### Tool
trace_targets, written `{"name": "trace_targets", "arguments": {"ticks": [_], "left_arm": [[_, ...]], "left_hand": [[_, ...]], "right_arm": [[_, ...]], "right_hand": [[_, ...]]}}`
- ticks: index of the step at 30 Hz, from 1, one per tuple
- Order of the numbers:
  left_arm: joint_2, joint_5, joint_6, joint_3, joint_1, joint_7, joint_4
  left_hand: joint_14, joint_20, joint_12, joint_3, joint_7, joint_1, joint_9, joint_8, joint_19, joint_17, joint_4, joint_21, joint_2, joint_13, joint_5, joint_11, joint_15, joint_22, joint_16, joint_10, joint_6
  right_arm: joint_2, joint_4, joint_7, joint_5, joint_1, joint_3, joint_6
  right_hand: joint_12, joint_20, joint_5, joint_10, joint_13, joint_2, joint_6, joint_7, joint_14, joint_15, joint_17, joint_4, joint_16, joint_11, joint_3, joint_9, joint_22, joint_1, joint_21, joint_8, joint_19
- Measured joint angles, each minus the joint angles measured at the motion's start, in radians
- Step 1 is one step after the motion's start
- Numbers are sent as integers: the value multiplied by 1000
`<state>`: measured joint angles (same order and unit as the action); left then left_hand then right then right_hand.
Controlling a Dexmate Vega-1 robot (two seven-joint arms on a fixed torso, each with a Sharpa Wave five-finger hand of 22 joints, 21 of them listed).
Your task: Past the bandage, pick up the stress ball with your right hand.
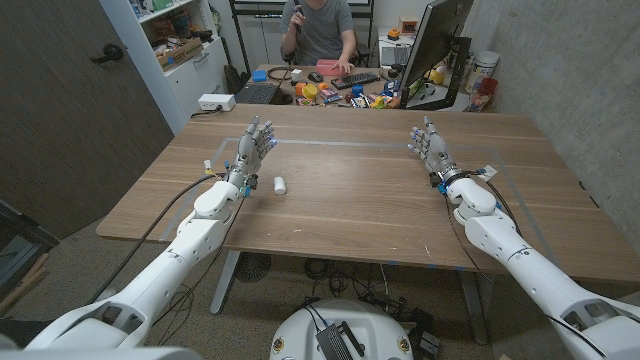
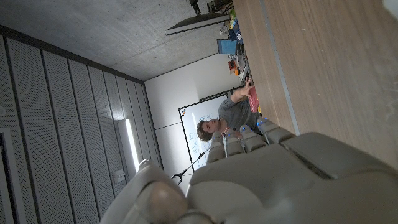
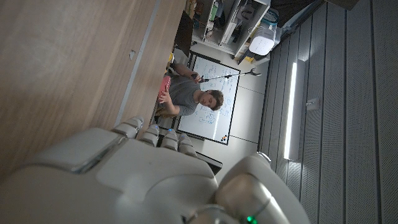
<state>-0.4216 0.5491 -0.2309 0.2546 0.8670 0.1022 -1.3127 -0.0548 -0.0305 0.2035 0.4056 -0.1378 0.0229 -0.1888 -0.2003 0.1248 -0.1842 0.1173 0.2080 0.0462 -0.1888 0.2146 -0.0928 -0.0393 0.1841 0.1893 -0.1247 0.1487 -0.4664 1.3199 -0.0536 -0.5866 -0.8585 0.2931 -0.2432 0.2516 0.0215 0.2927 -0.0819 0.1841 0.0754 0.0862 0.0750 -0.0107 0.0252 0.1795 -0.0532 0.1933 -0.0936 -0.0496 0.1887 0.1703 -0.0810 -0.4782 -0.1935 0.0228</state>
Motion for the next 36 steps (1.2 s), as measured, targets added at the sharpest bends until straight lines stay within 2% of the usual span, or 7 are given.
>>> {"name": "trace_targets", "arguments": {"ticks": [10,16,17,18,23,30,36], "left_arm": [[213,-206,74,-245,19,139,-14],[322,-206,74,-364,18,139,-25],[336,-374,115,-379,17,254,-27],[340,-377,116,-384,17,256,-28],[405,-415,124,-456,12,279,-41],[471,-532,142,-523,-2,354,-45],[504,-585,147,-553,-8,394,-48]], "left_hand": [[0,0,0,0,0,0,0,0,0,0,0,0,0,0,0,0,0,0,0,0,0],[0,0,0,0,0,0,0,0,0,0,0,0,0,0,0,0,0,0,0,0,0],[0,0,0,0,0,0,0,0,0,0,0,0,0,0,0,0,0,0,0,0,0],[0,0,0,0,0,0,0,0,0,0,0,0,0,0,0,0,0,0,0,0,0],[0,-8,0,0,0,0,0,0,0,0,0,0,0,0,0,0,0,0,0,0,0],[0,-8,0,0,0,0,0,0,0,0,0,0,0,0,0,0,0,0,0,0,0],[0,-8,0,0,0,0,0,0,0,0,0,0,0,0,0,0,0,0,0,0,0]], "right_arm": [[91,33,-59,145,-29,-125,50],[91,33,-77,264,-29,-125,69],[91,33,-77,269,-29,-125,69],[135,125,-77,304,-84,-235,70],[139,140,-72,382,-95,-252,71],[151,224,-44,512,-160,-335,72],[146,295,0,651,-216,-378,84]], "right_hand": [[4,0,0,-4,0,0,0,0,0,0,0,0,0,4,0,0,0,0,0,0,0],[4,0,0,-4,0,0,0,0,0,0,0,0,0,4,0,0,0,0,0,0,0],[4,0,0,-4,0,3,0,0,0,0,0,0,0,4,0,0,0,-3,0,0,0],[4,0,0,-6,0,5,4,-4,0,0,0,0,0,2,0,0,0,-5,0,0,0],[4,4,0,-15,0,12,8,-8,0,0,0,4,0,4,-4,-1,0,-12,5,-2,-4],[4,-11,19,-33,0,2,47,-33,16,-17,-3,78,0,19,-32,-3,0,-119,30,-23,-19],[4,-24,35,-47,0,-6,66,-41,25,-27,-3,121,0,33,-46,-3,0,-178,39,-29,-32]]}}
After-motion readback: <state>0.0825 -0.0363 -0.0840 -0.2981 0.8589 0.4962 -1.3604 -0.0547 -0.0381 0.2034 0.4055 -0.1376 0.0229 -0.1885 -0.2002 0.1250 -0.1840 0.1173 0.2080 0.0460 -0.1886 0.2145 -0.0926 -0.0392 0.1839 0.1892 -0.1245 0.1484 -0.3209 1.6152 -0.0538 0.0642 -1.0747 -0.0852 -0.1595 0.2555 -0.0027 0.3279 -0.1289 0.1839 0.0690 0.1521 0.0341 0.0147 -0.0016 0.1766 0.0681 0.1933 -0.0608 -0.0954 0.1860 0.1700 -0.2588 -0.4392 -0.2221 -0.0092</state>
